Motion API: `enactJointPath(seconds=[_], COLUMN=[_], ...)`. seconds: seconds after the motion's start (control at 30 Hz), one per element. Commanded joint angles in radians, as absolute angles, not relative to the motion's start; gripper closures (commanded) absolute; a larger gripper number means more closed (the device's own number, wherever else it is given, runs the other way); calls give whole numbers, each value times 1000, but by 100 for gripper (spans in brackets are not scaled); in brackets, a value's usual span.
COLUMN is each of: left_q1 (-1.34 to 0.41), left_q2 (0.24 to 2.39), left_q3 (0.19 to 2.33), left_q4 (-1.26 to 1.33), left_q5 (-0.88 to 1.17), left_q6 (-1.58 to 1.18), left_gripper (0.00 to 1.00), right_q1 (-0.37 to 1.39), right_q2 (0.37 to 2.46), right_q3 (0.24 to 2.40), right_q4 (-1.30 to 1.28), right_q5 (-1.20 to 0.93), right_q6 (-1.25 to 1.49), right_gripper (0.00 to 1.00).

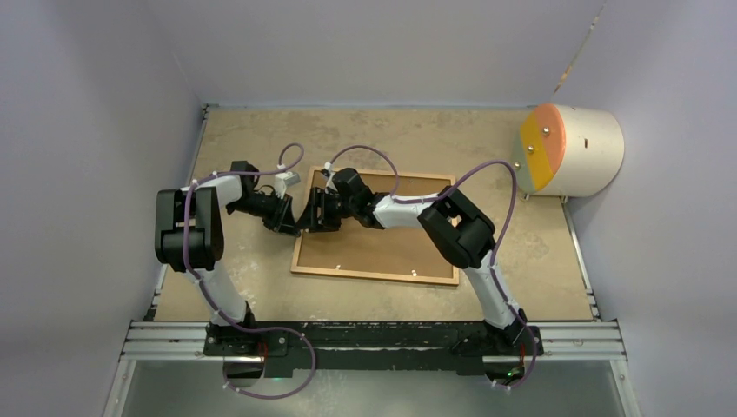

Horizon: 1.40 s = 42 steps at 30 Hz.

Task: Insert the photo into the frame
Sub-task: Install the photo frame at the center of the board.

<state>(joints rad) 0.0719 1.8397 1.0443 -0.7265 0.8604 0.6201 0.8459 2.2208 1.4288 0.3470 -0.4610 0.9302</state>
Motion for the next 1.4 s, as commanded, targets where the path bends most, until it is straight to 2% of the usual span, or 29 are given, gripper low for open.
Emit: enactJointPath(seconds=[0.0,0.77,0.9,1.03,1.17,1.37], left_q1=[55,55,89,128,125,53], left_q2=[1858,1851,1843,1846,1827,1780], left_q3=[1008,1017,1080,1164,1147,1030], left_q4=[-653,-688,-763,-849,-837,-768], left_q5=[792,780,741,692,670,605], left_q6=[666,703,748,826,840,837], left_gripper=[100,100,100,93,87,81], right_q1=[854,858,812,716,572,305], right_q2=[2238,2223,2152,1992,1819,1611], right_q3=[1431,1414,1417,1360,1240,1049], right_q4=[370,412,393,306,202,12], right_q5=[-427,-387,-460,-452,-384,-126], right_q6=[961,1021,1001,913,855,777], right_gripper=[41,41,28,16,2,1])
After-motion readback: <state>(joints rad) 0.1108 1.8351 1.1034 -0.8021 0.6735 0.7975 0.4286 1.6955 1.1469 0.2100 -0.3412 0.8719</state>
